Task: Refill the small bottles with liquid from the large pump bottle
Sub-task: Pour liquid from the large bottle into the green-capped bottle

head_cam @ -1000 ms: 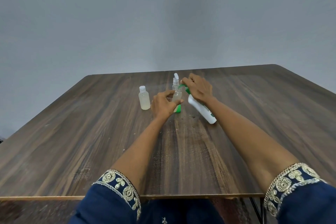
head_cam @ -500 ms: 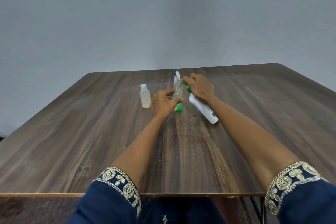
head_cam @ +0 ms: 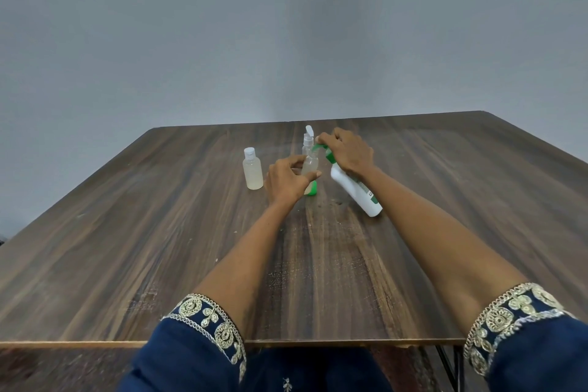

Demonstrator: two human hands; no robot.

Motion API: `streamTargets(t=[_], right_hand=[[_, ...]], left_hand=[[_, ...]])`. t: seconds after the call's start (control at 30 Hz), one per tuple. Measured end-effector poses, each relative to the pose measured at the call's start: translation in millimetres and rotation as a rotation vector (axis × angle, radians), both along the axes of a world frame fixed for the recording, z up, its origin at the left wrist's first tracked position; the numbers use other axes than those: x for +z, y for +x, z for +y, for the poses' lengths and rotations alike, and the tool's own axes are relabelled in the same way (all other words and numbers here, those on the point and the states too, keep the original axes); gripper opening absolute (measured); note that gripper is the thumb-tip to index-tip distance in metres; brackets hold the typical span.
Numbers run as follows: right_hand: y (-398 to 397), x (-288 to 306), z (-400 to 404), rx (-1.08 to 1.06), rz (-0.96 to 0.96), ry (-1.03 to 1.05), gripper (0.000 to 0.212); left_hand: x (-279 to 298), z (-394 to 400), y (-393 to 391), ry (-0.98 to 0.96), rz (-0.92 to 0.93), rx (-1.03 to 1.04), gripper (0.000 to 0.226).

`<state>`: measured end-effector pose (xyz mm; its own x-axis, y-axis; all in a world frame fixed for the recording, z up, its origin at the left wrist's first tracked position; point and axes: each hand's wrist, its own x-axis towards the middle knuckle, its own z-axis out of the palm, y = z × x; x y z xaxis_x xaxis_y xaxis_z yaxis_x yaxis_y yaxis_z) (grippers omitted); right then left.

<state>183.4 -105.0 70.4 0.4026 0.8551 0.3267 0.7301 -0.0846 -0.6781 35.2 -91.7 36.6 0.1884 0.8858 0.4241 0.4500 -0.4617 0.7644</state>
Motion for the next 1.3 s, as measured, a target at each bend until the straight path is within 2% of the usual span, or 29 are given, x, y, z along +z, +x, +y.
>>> streamTargets(t=[0.1,0.27,0.47,0.6,0.77,0.93,1.13,1.3], right_hand=[[-4,1,-2,-0.023,0.003,0.027,0.038],[-8,0,-5,-0.028,-0.013,0.055,0.053],[-2,2,-3,-0.002,-0.068,-0.008,0.039],[0,-1,1,-0.013,-0.044,-0.010,0.044],[-8,1,-5,-0.042,-0.011,0.074,0.042],[-4,0,-4,-0.076,0.023,0.111,0.051],[3,2,0,0.027,-0.045,-0.028,0.064],[-3,0,0,-0.030,-0.001,0.040,0.045]], left_hand=[[-2,0,-1,-0.012,0.005,0.003,0.047],[-4,0,-2,-0.024,0.010,0.007,0.045],[0,0,-1,-0.004,-0.002,0.000,0.047],[0,1,-2,0.003,-0.003,-0.003,0.048],[0,1,-2,-0.001,0.004,-0.006,0.047],[1,0,2,-0.007,0.003,-0.010,0.048],[3,0,3,0.002,-0.005,-0.008,0.049],[1,1,0,-0.005,-0.004,-0.001,0.046]])
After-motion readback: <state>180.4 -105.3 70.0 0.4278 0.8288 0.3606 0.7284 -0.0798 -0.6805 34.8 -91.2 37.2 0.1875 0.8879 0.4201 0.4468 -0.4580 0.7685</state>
